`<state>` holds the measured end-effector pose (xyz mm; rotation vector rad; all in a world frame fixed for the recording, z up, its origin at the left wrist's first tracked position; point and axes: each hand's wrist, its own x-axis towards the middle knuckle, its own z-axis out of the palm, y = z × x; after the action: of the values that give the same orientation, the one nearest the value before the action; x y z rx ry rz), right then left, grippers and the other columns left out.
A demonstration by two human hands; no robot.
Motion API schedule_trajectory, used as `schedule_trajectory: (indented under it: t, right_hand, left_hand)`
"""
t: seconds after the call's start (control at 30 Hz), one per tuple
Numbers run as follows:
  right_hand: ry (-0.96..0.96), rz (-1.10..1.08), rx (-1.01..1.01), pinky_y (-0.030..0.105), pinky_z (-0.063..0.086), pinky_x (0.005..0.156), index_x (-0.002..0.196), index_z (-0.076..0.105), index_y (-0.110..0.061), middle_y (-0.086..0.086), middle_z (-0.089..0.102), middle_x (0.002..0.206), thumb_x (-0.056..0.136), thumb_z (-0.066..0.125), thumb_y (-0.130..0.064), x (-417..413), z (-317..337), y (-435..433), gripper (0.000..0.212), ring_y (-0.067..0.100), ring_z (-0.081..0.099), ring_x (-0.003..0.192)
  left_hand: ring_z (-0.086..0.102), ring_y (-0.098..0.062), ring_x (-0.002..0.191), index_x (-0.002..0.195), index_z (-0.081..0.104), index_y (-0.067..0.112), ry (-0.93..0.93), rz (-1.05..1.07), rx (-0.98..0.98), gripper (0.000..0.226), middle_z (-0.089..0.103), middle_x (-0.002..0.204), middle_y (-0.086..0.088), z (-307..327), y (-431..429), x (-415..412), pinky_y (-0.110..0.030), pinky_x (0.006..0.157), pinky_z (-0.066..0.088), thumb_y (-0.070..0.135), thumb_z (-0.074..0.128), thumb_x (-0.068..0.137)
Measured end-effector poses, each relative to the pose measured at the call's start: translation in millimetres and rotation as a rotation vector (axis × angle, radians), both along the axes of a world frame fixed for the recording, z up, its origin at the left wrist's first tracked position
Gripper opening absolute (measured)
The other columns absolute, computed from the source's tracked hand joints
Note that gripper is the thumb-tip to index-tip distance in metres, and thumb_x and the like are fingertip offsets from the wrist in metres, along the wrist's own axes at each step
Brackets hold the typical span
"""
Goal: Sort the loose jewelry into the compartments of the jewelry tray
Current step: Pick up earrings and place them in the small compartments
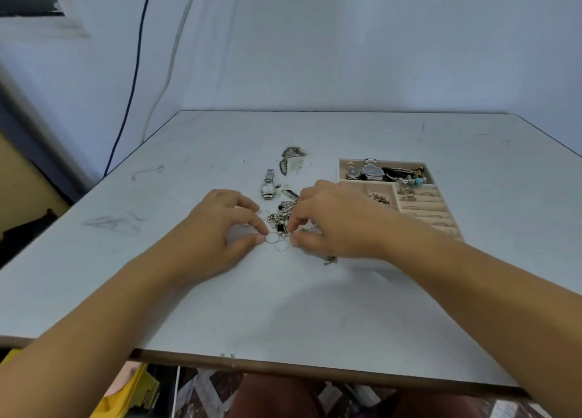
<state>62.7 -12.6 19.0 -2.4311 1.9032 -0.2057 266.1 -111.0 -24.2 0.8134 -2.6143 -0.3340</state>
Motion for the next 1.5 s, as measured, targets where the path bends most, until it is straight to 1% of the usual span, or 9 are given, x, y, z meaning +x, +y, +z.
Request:
schedule_trajectory:
  t: [0.27, 0.47, 0.73, 0.97, 1.1, 1.17, 1.33, 1.4, 1.5]
  right_hand:
    - [-0.037, -0.083, -0.069, 0.034, 0.034, 0.087, 0.086, 0.059, -0.035, -0.016, 0.044, 0.085, 0.079, 0.056, -0.060, 20.5, -13.7, -8.2, 0.027, 0.008, 0.039, 0.090]
    - [0.029, -0.176, 0.019, 0.039, 0.031, 0.092, 0.101, 0.061, -0.037, -0.011, 0.044, 0.097, 0.080, 0.058, -0.057, 19.6, -3.6, -8.2, 0.028, 0.014, 0.041, 0.107]
    - [0.041, -0.204, 0.059, 0.039, 0.030, 0.087, 0.092, 0.064, -0.034, -0.009, 0.043, 0.096, 0.078, 0.066, -0.049, 22.9, 1.7, -12.6, 0.021, 0.015, 0.040, 0.107]
    - [0.025, -0.240, 0.157, 0.036, 0.030, 0.077, 0.091, 0.065, -0.032, -0.008, 0.041, 0.091, 0.076, 0.069, -0.050, 23.3, 2.4, -21.7, 0.024, 0.016, 0.039, 0.104]
    - [0.025, -0.231, 0.259, 0.040, 0.034, 0.082, 0.089, 0.060, -0.032, -0.004, 0.048, 0.104, 0.080, 0.067, -0.048, 22.3, 4.2, -25.6, 0.020, 0.018, 0.038, 0.111]
    - [0.058, -0.213, 0.276, 0.042, 0.035, 0.088, 0.090, 0.059, -0.033, -0.003, 0.047, 0.106, 0.081, 0.065, -0.050, 21.5, 4.4, -26.9, 0.019, 0.019, 0.036, 0.113]
    - [-0.017, -0.156, 0.205, 0.037, 0.029, 0.092, 0.090, 0.056, -0.031, -0.009, 0.050, 0.093, 0.082, 0.063, -0.050, 16.1, 1.5, -19.7, 0.022, 0.009, 0.038, 0.098]
    - [-0.083, -0.141, 0.153, 0.032, 0.025, 0.092, 0.093, 0.058, -0.027, -0.012, 0.051, 0.085, 0.084, 0.062, -0.046, 17.6, -1.2, -14.3, 0.021, -0.001, 0.038, 0.083]
    - [-0.112, -0.098, 0.053, 0.037, 0.021, 0.102, 0.086, 0.058, -0.027, -0.014, 0.057, 0.076, 0.085, 0.060, -0.039, 22.2, -5.0, -11.7, 0.013, 0.002, 0.050, 0.085]
  left_hand:
    - [0.027, -0.008, 0.125, 0.092, 0.067, 0.041, -0.040, -0.031, 0.066, 0.036, 0.049, 0.119, 0.021, 6.1, -5.0, -13.1, -0.038, 0.104, 0.027, 0.068, 0.056, 0.070]
    - [0.018, -0.012, 0.132, 0.086, 0.064, 0.047, -0.139, 0.036, 0.170, 0.013, 0.041, 0.130, 0.020, 13.9, -12.8, -12.4, -0.037, 0.106, 0.018, 0.053, 0.069, 0.076]
    - [0.004, -0.017, 0.140, 0.090, 0.055, 0.043, -0.235, 0.075, 0.158, 0.011, 0.028, 0.144, 0.015, 10.3, -11.8, -12.5, -0.037, 0.110, 0.009, 0.049, 0.061, 0.083]
    - [0.026, -0.008, 0.117, 0.083, 0.049, 0.042, -0.096, 0.007, 0.109, 0.017, 0.045, 0.113, 0.019, 3.9, -7.0, -7.4, -0.030, 0.099, 0.017, 0.057, 0.055, 0.078]
    - [0.024, 0.023, 0.097, 0.083, 0.054, 0.031, 0.016, 0.007, 0.145, 0.015, 0.051, 0.089, 0.018, 3.4, -1.4, -7.4, -0.025, 0.086, 0.019, 0.040, 0.066, 0.084]
    - [0.026, 0.027, 0.089, 0.080, 0.056, 0.032, 0.052, 0.018, 0.114, 0.015, 0.051, 0.084, 0.019, 5.0, 0.9, -8.5, -0.024, 0.081, 0.022, 0.040, 0.069, 0.082]
    - [0.041, -0.019, 0.097, 0.074, 0.056, 0.045, 0.053, 0.070, 0.088, 0.018, 0.056, 0.085, 0.016, 2.4, -3.2, -6.6, -0.021, 0.080, 0.027, 0.055, 0.070, 0.071]
    - [0.047, -0.023, 0.099, 0.076, 0.055, 0.051, 0.048, 0.068, 0.073, 0.020, 0.059, 0.083, 0.016, -0.4, -6.5, -6.1, -0.019, 0.082, 0.028, 0.066, 0.063, 0.066]
    - [0.049, -0.023, 0.100, 0.077, 0.055, 0.056, 0.057, 0.077, 0.064, 0.017, 0.061, 0.083, 0.018, -0.5, -8.0, -7.7, -0.024, 0.086, 0.029, 0.069, 0.059, 0.066]
